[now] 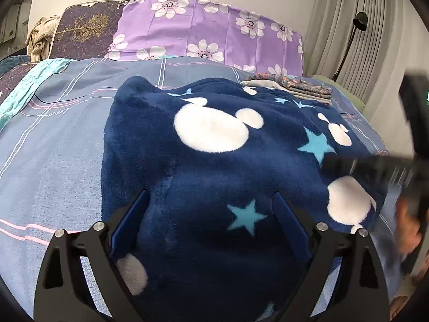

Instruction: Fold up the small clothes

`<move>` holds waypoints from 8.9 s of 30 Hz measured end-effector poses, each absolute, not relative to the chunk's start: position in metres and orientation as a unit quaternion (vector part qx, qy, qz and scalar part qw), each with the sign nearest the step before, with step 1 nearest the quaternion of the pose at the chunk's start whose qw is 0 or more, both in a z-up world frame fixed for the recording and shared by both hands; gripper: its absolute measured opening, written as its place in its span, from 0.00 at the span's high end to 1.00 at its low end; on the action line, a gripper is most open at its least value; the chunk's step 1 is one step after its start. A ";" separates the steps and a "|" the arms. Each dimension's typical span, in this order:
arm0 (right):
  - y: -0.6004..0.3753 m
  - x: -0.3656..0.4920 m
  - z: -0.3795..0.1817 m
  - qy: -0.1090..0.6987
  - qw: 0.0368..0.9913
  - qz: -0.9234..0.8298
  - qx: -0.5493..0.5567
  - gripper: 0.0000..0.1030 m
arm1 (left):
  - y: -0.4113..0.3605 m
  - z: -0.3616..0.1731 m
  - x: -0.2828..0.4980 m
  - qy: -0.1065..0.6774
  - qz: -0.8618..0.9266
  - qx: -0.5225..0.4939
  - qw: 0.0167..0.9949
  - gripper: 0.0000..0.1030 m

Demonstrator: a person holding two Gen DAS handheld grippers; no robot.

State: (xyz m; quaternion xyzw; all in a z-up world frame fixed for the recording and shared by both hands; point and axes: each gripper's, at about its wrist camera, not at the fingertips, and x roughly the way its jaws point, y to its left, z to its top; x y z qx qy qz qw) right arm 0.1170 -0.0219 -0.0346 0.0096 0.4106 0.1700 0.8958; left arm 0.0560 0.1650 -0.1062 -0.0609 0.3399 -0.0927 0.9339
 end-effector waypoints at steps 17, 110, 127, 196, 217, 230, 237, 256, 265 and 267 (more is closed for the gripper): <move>-0.013 0.194 -0.026 0.426 0.890 0.163 0.022 0.37 | 0.172 -0.109 0.055 0.333 -0.112 -0.083 0.932 0.05; -0.235 0.278 -0.105 0.516 0.783 0.291 0.189 0.45 | -0.117 -0.080 0.095 0.433 -0.199 0.062 0.877 0.86; -0.262 0.263 -0.088 0.445 0.847 0.196 0.214 0.76 | -0.153 -0.099 0.079 0.407 -0.295 0.110 0.858 0.80; 0.254 0.255 -0.100 0.478 0.813 0.279 -0.181 0.79 | 0.264 -0.121 -0.030 0.379 -0.130 -0.204 0.893 1.00; 0.068 0.074 -0.074 0.372 0.859 0.294 -0.192 0.38 | 0.245 -0.112 -0.013 0.392 -0.091 -0.143 0.904 0.60; 0.147 -0.022 -0.130 0.192 0.811 0.304 -0.461 0.25 | 0.298 -0.097 -0.026 0.340 -0.069 -0.209 0.914 0.40; 0.167 0.008 -0.132 0.226 0.829 0.281 -0.427 0.27 | 0.318 -0.091 0.049 0.327 -0.187 -0.290 0.880 0.30; 0.130 0.049 -0.083 0.255 0.883 0.301 -0.256 0.77 | 0.277 -0.081 0.167 0.367 -0.224 -0.291 0.855 0.65; 0.020 0.067 -0.012 0.272 0.901 0.333 -0.048 0.81 | 0.205 0.001 0.177 0.346 -0.240 -0.229 0.877 0.65; -0.009 0.070 -0.005 0.276 0.900 0.338 -0.002 0.81 | 0.179 0.019 0.178 0.341 -0.248 -0.205 0.883 0.65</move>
